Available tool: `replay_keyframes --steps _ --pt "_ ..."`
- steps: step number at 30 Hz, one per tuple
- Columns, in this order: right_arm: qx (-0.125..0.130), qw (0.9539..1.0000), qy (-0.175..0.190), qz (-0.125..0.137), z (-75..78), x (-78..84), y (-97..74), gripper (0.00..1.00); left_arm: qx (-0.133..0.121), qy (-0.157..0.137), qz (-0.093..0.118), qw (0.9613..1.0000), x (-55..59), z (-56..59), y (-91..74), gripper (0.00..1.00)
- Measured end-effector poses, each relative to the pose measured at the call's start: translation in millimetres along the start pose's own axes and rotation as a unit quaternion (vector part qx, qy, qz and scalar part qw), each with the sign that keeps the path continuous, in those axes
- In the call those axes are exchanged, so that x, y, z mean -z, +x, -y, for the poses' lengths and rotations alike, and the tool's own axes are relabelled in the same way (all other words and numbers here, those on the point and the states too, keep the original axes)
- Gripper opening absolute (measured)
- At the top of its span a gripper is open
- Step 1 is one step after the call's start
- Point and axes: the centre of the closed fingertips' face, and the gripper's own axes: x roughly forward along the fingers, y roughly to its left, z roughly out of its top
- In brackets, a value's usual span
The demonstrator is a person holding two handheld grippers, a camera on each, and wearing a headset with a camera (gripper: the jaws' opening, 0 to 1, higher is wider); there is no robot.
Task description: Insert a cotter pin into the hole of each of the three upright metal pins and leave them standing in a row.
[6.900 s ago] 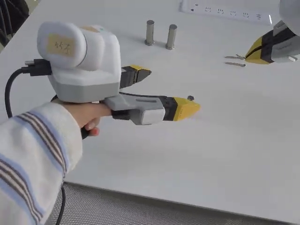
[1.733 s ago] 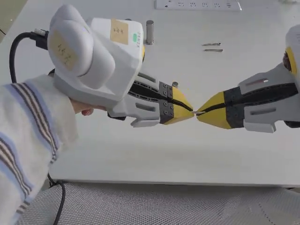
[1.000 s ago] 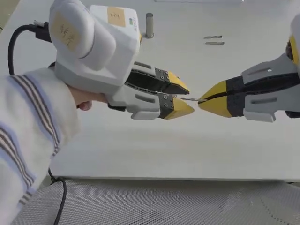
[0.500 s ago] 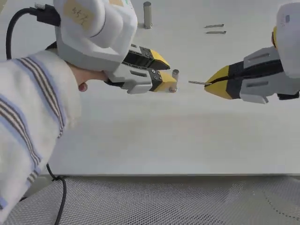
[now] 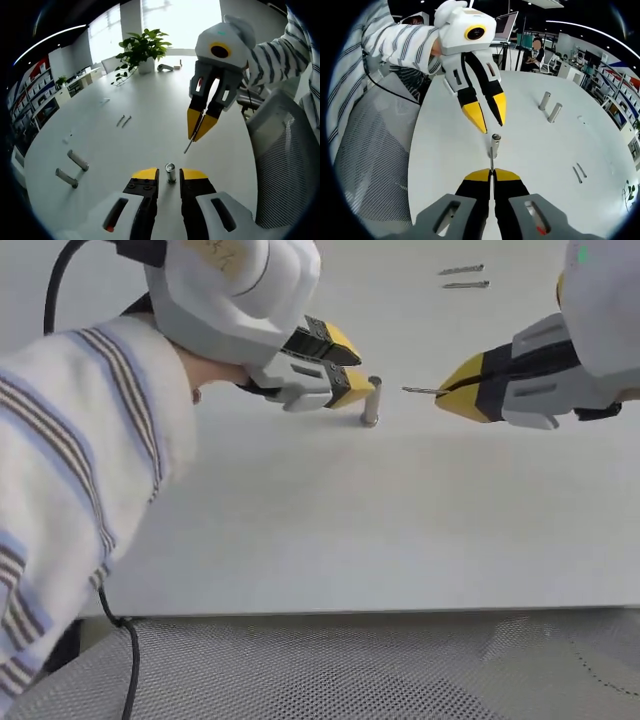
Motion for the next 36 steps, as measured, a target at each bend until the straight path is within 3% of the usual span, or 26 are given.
replay_keyframes --steps 11,16,21,36 --pt "-0.01 0.9999 -0.009 -0.008 6.2 3.2 13.9 0.0 0.016 0.026 -0.018 0.9994 5.6 0.9 14.9 0.12" --pt "-0.016 0.9998 -0.007 -0.006 7.6 3.1 16.8 0.0 0.016 0.029 -0.021 0.9992 10.3 -5.0 19.6 0.1" --pt "-0.019 0.9998 -0.01 -0.005 9.5 2.3 18.4 0.0 0.031 0.027 -0.018 0.999 7.4 2.1 21.5 0.06" --pt "-0.036 0.9986 -0.038 0.006 6.2 -6.5 18.4 0.0 0.042 0.044 -0.017 0.998 5.3 4.7 22.0 0.06"
